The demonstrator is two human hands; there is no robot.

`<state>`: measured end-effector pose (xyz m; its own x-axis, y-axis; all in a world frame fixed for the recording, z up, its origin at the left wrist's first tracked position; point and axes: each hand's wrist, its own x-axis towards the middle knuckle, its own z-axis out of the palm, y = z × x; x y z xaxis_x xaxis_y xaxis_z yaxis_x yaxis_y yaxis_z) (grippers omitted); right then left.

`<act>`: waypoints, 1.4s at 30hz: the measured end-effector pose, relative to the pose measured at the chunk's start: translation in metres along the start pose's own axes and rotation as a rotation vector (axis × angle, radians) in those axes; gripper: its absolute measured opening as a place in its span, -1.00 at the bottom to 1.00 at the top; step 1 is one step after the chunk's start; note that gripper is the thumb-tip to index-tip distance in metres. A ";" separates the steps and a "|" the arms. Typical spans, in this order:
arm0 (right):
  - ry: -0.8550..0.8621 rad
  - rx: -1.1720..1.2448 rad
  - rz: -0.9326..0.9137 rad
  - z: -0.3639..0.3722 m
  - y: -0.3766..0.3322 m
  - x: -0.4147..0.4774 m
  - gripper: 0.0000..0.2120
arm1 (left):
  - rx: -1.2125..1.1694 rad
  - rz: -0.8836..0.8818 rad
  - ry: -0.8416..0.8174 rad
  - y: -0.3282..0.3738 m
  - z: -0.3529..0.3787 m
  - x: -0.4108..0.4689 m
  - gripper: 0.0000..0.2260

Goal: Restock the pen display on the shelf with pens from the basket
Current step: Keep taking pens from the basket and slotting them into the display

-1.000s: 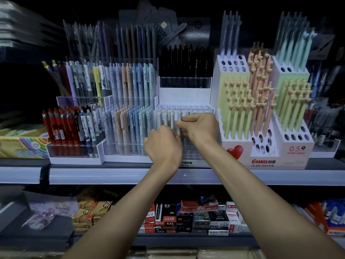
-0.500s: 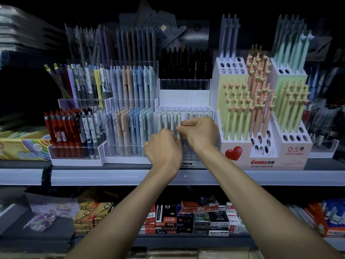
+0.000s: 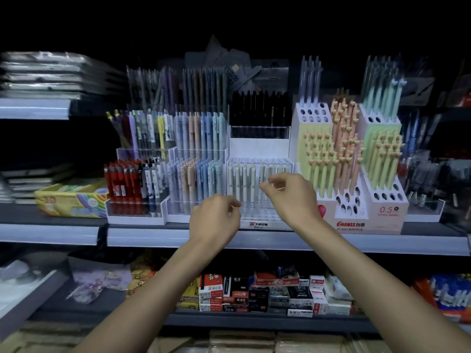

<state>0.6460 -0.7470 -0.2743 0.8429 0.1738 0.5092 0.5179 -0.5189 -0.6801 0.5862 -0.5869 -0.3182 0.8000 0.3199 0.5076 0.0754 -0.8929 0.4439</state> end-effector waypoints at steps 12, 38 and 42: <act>-0.220 -0.619 -0.035 -0.022 0.002 -0.092 0.20 | 0.284 0.070 -0.022 -0.033 -0.047 -0.079 -0.23; -0.878 -0.610 0.228 0.145 0.169 -0.366 0.39 | 0.263 -0.235 -0.619 -0.200 0.090 -0.351 -0.18; -1.006 -0.632 0.339 0.174 0.208 -0.392 0.37 | 0.230 -0.329 -0.814 -0.217 0.122 -0.385 -0.25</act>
<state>0.4485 -0.7778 -0.7075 0.8028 0.3726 -0.4655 0.3253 -0.9280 -0.1817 0.3344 -0.5547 -0.7007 0.8836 0.3253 -0.3369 0.4219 -0.8651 0.2714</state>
